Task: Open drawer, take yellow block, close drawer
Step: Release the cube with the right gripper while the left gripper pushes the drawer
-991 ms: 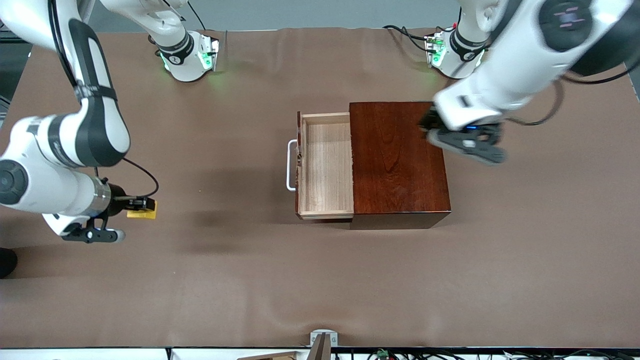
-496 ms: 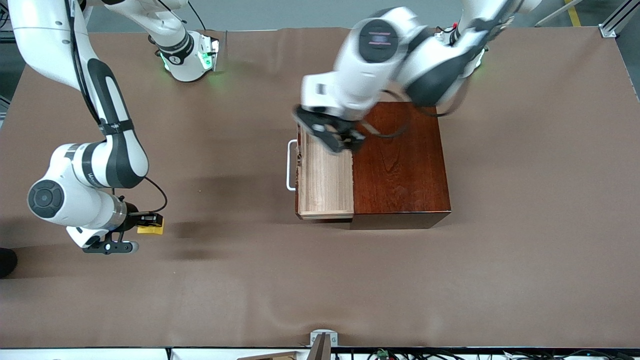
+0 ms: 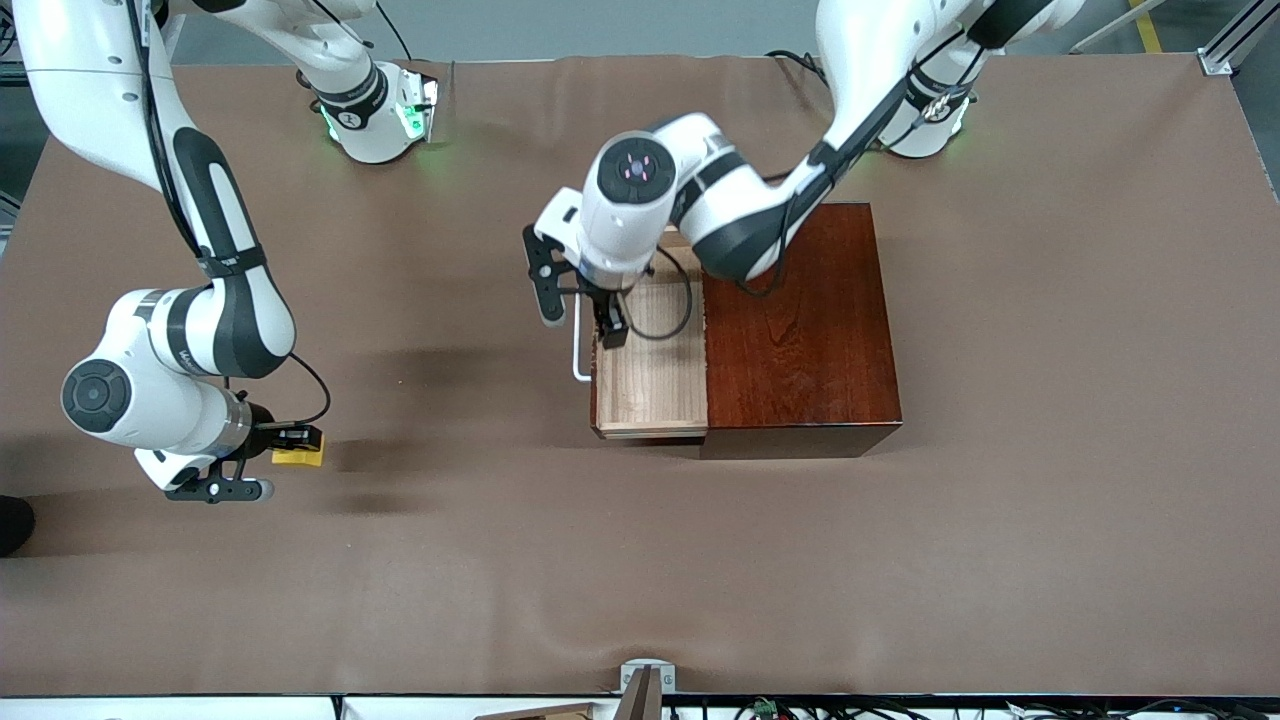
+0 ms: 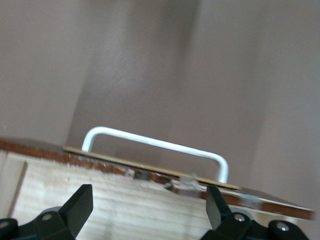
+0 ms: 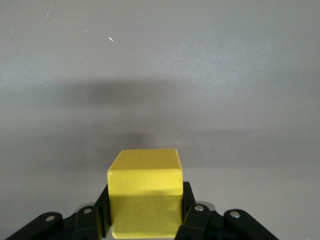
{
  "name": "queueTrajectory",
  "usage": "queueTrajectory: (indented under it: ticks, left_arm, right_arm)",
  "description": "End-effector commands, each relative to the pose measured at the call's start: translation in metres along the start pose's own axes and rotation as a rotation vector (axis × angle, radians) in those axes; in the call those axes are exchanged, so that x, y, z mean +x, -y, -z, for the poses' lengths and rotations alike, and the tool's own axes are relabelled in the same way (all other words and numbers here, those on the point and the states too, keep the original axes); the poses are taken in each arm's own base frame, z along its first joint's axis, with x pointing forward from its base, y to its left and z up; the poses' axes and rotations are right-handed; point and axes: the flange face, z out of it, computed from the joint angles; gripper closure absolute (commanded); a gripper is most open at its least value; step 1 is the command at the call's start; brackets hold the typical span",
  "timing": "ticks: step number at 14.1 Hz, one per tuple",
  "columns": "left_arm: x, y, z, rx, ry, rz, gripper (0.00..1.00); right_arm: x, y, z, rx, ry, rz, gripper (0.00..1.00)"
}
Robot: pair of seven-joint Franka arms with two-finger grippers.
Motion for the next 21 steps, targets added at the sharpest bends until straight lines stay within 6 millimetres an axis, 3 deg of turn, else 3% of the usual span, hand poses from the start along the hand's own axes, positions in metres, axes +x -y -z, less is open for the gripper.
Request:
queueTrajectory:
  ticks: [1, 5, 8, 13, 18, 21]
  left_arm:
    - [0.019, -0.012, -0.005, 0.055, -0.011, -0.091, 0.00]
    - [0.029, -0.022, -0.037, 0.104, -0.023, -0.121, 0.00]
    - [0.026, -0.018, -0.061, 0.105, -0.025, -0.119, 0.00]
    - [0.017, -0.007, -0.059, 0.110, 0.022, -0.140, 0.00]
    - [-0.005, 0.008, -0.046, 0.097, 0.147, -0.113, 0.00]
    - [-0.013, 0.010, -0.036, 0.129, 0.223, -0.140, 0.00]
  right_arm:
    - [0.002, -0.017, -0.014, -0.009, -0.005, 0.030, 1.00]
    - [0.003, -0.017, -0.029, -0.006, -0.001, 0.028, 1.00]
    - [0.003, -0.019, -0.034, 0.000, 0.000, 0.009, 1.00]
    - [0.007, -0.025, -0.055, 0.002, -0.017, -0.033, 1.00]
    - [0.011, -0.030, -0.068, -0.002, -0.055, -0.056, 1.00]
    - [0.010, -0.035, -0.079, -0.002, -0.046, -0.066, 0.94]
